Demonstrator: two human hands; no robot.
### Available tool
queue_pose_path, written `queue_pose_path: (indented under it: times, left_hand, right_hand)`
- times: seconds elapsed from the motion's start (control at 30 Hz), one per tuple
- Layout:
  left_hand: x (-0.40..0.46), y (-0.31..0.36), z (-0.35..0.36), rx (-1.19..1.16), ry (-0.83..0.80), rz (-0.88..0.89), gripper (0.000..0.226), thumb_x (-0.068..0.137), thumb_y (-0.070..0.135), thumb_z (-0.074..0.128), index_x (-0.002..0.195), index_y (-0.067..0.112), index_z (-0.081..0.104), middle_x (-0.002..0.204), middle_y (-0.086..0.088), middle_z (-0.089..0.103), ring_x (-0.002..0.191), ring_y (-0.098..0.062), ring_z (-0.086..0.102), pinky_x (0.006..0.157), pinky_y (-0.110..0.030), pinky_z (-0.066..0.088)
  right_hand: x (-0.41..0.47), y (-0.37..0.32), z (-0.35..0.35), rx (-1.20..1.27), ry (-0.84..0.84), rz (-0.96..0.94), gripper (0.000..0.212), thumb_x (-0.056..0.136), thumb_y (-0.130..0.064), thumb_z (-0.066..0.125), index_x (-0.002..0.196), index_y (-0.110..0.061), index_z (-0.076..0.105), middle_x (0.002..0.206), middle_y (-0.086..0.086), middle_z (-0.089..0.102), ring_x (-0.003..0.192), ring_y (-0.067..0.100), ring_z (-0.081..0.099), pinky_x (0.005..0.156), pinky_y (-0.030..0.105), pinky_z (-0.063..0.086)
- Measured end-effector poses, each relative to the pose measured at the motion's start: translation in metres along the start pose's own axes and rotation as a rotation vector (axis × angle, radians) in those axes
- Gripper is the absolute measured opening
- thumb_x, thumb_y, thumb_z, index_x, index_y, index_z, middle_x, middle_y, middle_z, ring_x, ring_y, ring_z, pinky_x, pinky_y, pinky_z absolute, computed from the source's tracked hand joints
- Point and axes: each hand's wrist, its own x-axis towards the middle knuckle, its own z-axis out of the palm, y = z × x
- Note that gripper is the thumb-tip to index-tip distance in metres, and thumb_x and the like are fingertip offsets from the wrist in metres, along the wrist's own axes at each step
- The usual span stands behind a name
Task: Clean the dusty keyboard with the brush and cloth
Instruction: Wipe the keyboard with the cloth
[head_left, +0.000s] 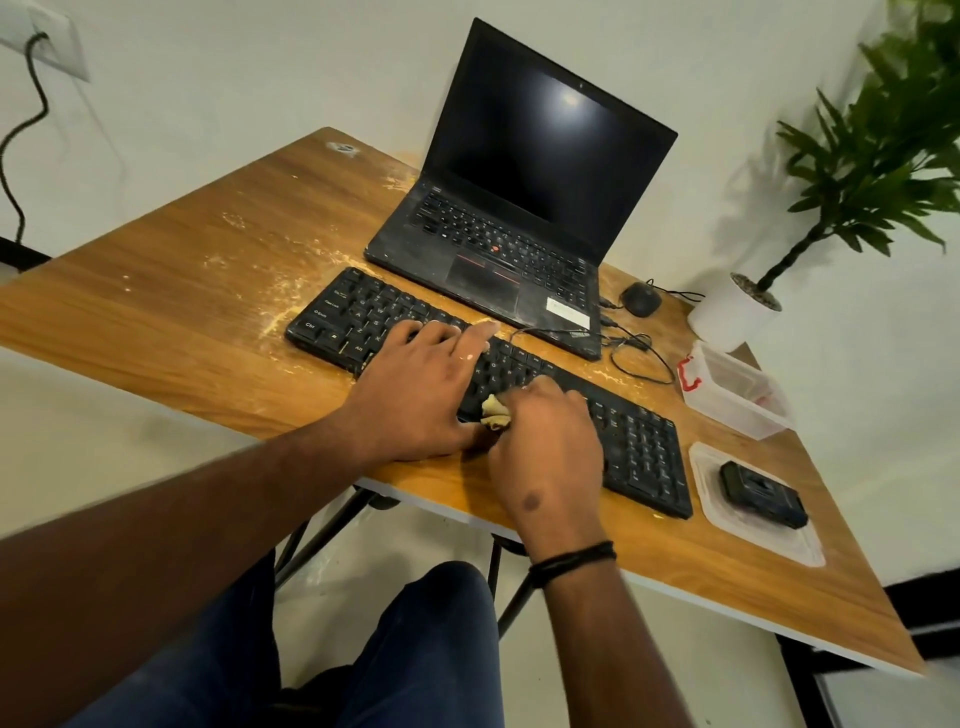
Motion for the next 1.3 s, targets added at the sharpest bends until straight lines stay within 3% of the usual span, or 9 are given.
queue_pose_path:
  times: [0.23,0.43,0.53,0.63,0.77,0.87,1.07,1.23,1.3]
  left_hand:
    - [0.002,0.001,0.003,0.009,0.0,-0.005,0.112,0.07,0.091,0.041,0.155,0.021,0.019,0.138,0.004,0.06,0.132,-0.02,0.046,0.111,-0.045,0.031]
    - [0.001,0.001,0.002,0.01,-0.006,-0.002,0.105,0.066,0.071,0.037,0.156,0.02,0.017,0.135,0.003,0.061,0.129,-0.021,0.047,0.11,-0.044,0.032]
    - [0.002,0.001,0.0,0.011,-0.001,-0.012,0.111,0.069,0.088,0.037,0.155,0.021,0.019,0.138,0.004,0.06,0.132,-0.021,0.046,0.111,-0.045,0.031]
    - [0.002,0.002,0.0,0.019,-0.002,-0.022,0.117,0.067,0.096,0.04,0.155,0.022,0.019,0.14,0.004,0.059,0.134,-0.021,0.045,0.113,-0.046,0.03]
    - [0.002,0.001,0.003,0.018,0.005,-0.012,0.108,0.07,0.082,0.042,0.156,0.021,0.016,0.138,0.004,0.06,0.133,-0.021,0.045,0.113,-0.044,0.029]
    - [0.001,0.001,0.002,0.02,0.001,-0.007,0.108,0.068,0.078,0.038,0.156,0.02,0.016,0.136,0.003,0.062,0.132,-0.021,0.046,0.112,-0.044,0.029]
    - [0.003,0.002,0.003,0.021,0.006,-0.013,0.118,0.068,0.098,0.038,0.156,0.022,0.018,0.14,0.004,0.058,0.134,-0.021,0.045,0.113,-0.046,0.03]
    - [0.001,0.001,0.002,0.026,0.007,-0.029,0.121,0.066,0.099,0.038,0.157,0.021,0.017,0.14,0.003,0.058,0.133,-0.022,0.045,0.112,-0.046,0.029]
    - [0.001,0.001,0.002,0.03,0.008,-0.026,0.123,0.065,0.1,0.038,0.157,0.021,0.017,0.139,0.003,0.058,0.132,-0.022,0.046,0.112,-0.046,0.029]
  right_hand:
    - [0.011,0.017,-0.006,0.154,0.094,0.186,0.027,0.091,-0.011,0.06,0.115,-0.019,0.07,0.114,0.005,0.065,0.104,0.022,0.06,0.093,0.039,0.053]
    - [-0.002,-0.002,0.0,0.116,0.019,-0.001,0.035,0.091,-0.006,0.054,0.121,-0.018,0.068,0.117,0.003,0.061,0.111,0.021,0.054,0.096,0.036,0.05]
    - [0.009,0.02,-0.004,0.197,0.141,0.123,0.029,0.091,-0.006,0.058,0.114,-0.018,0.071,0.114,0.004,0.066,0.103,0.021,0.06,0.092,0.039,0.054]
    - [0.013,0.026,-0.001,0.155,0.11,0.26,0.029,0.091,-0.012,0.062,0.119,-0.017,0.069,0.117,0.007,0.066,0.106,0.023,0.06,0.095,0.04,0.053]
    - [0.0,0.004,0.005,0.015,0.038,0.104,0.034,0.093,-0.016,0.06,0.126,-0.017,0.065,0.124,0.005,0.058,0.116,0.025,0.053,0.1,0.037,0.049]
    - [-0.002,0.005,0.0,0.123,0.012,0.036,0.03,0.092,-0.011,0.059,0.12,-0.018,0.068,0.117,0.003,0.061,0.106,0.021,0.058,0.094,0.039,0.053]
    - [0.05,0.043,-0.012,0.209,0.195,0.316,0.021,0.089,-0.007,0.062,0.106,-0.012,0.074,0.103,0.009,0.072,0.092,0.024,0.066,0.086,0.04,0.057]
    - [0.046,0.021,0.002,0.047,0.099,0.147,0.02,0.089,-0.009,0.063,0.106,-0.011,0.073,0.106,0.008,0.07,0.101,0.028,0.063,0.089,0.036,0.052]
    - [0.048,0.027,-0.001,0.147,0.075,0.156,0.025,0.089,-0.006,0.062,0.109,-0.012,0.074,0.107,0.007,0.072,0.099,0.025,0.065,0.089,0.037,0.054]
